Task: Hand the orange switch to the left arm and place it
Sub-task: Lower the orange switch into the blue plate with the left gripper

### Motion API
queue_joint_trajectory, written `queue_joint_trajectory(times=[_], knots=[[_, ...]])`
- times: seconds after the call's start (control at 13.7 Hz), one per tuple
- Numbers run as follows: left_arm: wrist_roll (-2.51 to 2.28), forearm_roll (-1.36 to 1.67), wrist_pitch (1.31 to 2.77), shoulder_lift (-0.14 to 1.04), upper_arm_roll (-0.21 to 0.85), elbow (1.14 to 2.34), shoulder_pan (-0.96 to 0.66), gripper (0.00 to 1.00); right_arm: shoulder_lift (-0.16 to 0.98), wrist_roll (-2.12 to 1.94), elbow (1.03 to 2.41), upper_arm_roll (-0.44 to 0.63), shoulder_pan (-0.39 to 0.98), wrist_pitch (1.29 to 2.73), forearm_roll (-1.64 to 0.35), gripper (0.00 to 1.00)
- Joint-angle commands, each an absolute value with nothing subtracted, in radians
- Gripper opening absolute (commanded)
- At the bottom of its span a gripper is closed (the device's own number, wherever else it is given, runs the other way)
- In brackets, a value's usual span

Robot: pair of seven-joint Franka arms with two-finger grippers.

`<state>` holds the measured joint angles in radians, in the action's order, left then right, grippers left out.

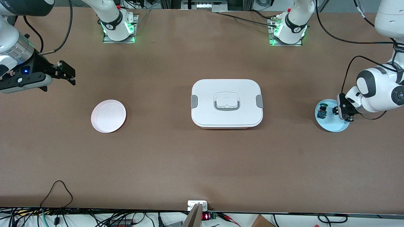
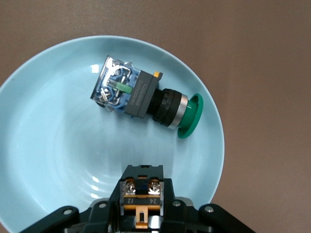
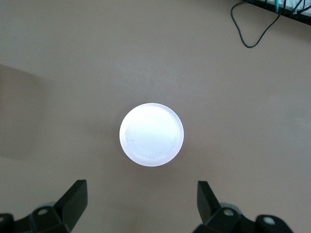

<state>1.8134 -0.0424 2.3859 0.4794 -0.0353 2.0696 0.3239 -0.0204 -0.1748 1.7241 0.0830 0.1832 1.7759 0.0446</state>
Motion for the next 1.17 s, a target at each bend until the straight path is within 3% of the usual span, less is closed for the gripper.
queue_joint_trajectory(times=[0.0,0.29,0.36,0.44,0.51,1.09], knots=[[1.836,-0.054,2.414,0.482,-0.015,2.074,0.344,0.0,-0.026,-0.176,1.723,0.083,0.172,1.781,0.028,1.0],[1.85,-0.054,2.434,0.489,0.008,2.074,0.344,0.01,-0.023,-0.178,1.723,0.084,0.169,1.779,0.028,1.0],[1.859,-0.052,2.434,0.489,0.012,2.074,0.344,0.13,-0.02,-0.178,1.723,0.084,0.164,1.779,0.028,1.0],[1.858,-0.023,2.436,0.489,0.017,2.074,0.345,0.67,-0.02,-0.179,1.723,0.084,0.163,1.779,0.028,1.0],[1.864,0.039,2.433,0.489,0.017,2.074,0.35,1.0,-0.02,-0.179,1.723,0.084,0.163,1.781,0.028,1.0],[1.861,0.06,2.289,0.41,0.02,2.059,0.353,1.0,-0.025,-0.167,1.724,0.084,0.158,1.746,0.012,1.0]])
